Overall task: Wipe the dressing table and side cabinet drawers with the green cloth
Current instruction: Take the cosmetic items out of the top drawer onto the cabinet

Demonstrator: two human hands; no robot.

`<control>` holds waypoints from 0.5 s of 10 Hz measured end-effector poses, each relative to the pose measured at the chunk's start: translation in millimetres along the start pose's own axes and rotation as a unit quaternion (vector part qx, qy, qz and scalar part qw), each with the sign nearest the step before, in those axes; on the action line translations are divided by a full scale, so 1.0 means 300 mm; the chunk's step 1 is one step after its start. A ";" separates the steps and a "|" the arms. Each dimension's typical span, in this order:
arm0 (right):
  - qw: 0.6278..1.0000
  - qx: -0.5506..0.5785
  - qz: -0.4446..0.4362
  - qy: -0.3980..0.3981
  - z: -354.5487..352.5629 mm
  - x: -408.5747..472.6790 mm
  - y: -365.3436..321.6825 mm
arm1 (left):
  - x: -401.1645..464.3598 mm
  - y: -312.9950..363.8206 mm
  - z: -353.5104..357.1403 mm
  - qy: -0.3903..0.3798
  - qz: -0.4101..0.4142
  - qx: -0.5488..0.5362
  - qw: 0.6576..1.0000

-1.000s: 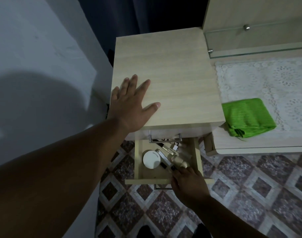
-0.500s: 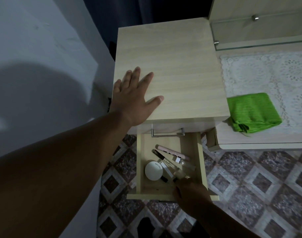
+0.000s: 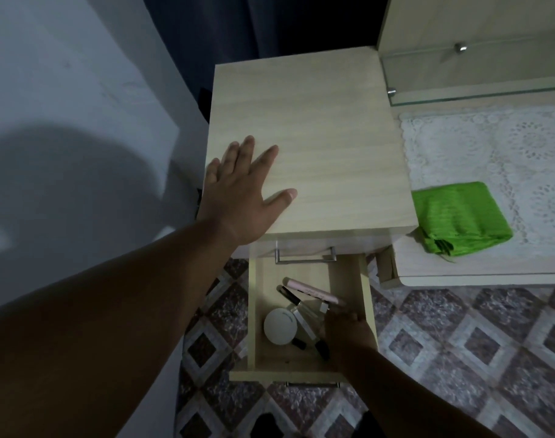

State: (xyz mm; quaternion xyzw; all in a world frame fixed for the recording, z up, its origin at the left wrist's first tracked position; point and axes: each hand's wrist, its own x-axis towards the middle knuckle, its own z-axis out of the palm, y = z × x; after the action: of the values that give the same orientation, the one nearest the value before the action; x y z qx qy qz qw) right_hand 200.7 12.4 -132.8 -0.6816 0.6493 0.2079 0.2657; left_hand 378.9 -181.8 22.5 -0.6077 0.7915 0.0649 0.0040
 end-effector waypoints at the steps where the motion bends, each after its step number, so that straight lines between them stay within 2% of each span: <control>1: 0.998 0.046 -0.032 0.014 -0.025 -0.010 -0.002 | -0.004 -0.001 -0.002 -0.005 -0.002 -0.004 1.000; 2: 0.986 0.006 -0.136 0.094 -0.059 0.022 0.055 | 0.002 -0.003 -0.003 -0.007 -0.001 -0.023 1.000; 3: 0.947 0.273 -0.141 0.098 0.038 0.644 -0.262 | -0.002 -0.003 0.003 -0.004 -0.003 -0.030 1.000; 4: 0.890 0.357 -0.220 0.180 -0.019 1.021 -0.483 | -0.008 -0.003 -0.001 -0.002 -0.004 -0.030 1.000; 5: 0.808 0.460 -0.124 0.347 -0.013 0.858 -0.318 | -0.011 -0.002 -0.007 -0.002 -0.002 -0.031 1.000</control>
State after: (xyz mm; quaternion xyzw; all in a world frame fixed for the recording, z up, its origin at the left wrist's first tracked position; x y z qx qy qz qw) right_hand 313.5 -188.1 -282.8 -0.5813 0.6280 -0.3998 0.3285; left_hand 380.5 -179.1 24.8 -0.6089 0.7879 0.0909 -0.0130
